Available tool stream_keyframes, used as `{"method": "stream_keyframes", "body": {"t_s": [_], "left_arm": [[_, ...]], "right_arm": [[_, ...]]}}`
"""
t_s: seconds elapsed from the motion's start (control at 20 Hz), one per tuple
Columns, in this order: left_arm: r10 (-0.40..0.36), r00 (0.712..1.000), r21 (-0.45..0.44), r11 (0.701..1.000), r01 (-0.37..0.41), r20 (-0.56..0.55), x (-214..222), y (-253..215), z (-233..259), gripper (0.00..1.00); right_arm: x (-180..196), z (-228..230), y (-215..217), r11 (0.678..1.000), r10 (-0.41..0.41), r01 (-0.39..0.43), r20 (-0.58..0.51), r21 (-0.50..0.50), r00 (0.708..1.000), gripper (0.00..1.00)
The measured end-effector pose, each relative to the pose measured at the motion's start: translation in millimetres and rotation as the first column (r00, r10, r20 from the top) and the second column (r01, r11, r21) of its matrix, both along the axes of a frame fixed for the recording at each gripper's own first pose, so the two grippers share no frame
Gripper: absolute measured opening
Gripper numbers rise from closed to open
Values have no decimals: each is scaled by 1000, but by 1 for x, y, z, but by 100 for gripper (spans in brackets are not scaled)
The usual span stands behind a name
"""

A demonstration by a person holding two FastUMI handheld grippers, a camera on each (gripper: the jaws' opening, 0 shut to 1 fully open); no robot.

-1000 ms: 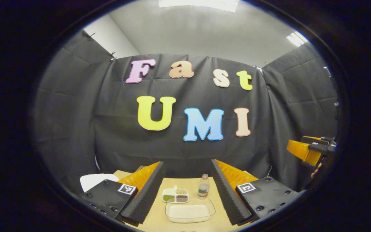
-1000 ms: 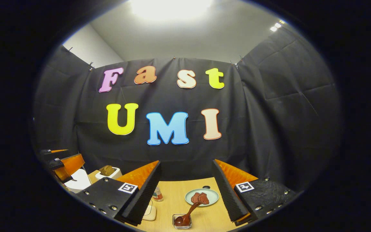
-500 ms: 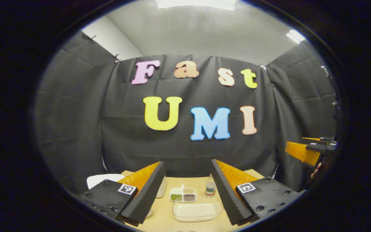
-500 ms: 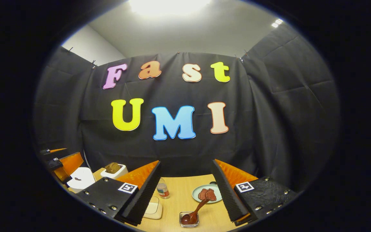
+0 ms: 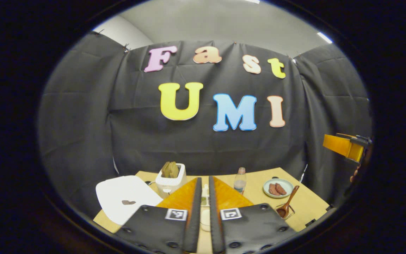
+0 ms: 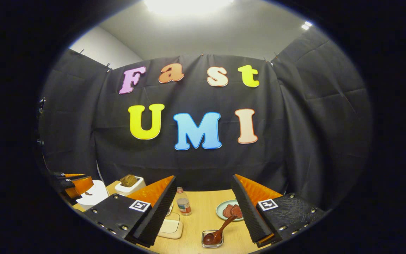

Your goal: Close the left gripper, press the button to open the rice cooker; take a wooden spoon from the chopstick holder with the right hand, scoop a spoonful of rice and pour it into the rice cooker, then put the wooden spoon back into the chopstick holder.

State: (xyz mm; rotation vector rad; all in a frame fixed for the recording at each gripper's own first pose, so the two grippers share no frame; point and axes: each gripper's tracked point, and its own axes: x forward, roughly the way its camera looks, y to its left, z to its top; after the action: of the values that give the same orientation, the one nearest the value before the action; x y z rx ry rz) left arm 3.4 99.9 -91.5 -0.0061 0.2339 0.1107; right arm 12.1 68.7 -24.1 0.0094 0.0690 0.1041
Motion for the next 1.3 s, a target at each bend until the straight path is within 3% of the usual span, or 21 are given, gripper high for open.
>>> {"method": "stream_keyframes", "body": {"t_s": [0.05,0.2,0.4,0.7,1.0,1.15,1.3], "left_arm": [[-5,999,-17,1000,4,-32,1,6,-8,9],[-1,992,-68,998,-7,-123,3,36,-36,8],[9,967,-245,967,-74,-256,-1,80,-76,8],[150,915,-216,946,-243,-373,2,169,-111,10],[150,873,-176,950,-256,-464,20,201,-138,8],[198,845,-96,955,-280,-497,25,228,-148,8],[209,828,-85,952,-293,-520,30,237,-161,8]], "right_arm": [[0,-4,3,1000,8,-8,-9,-6,1000,95],[0,-11,12,999,36,-36,-23,-29,999,95],[-3,-22,27,997,77,-78,-49,-25,996,95],[-1,-34,39,993,111,-115,-82,-36,990,95],[3,-35,29,995,84,-87,-75,-47,994,95],[3,-37,25,996,74,-77,-75,-42,994,95],[5,-41,15,998,28,-33,-83,-57,996,95]]}}
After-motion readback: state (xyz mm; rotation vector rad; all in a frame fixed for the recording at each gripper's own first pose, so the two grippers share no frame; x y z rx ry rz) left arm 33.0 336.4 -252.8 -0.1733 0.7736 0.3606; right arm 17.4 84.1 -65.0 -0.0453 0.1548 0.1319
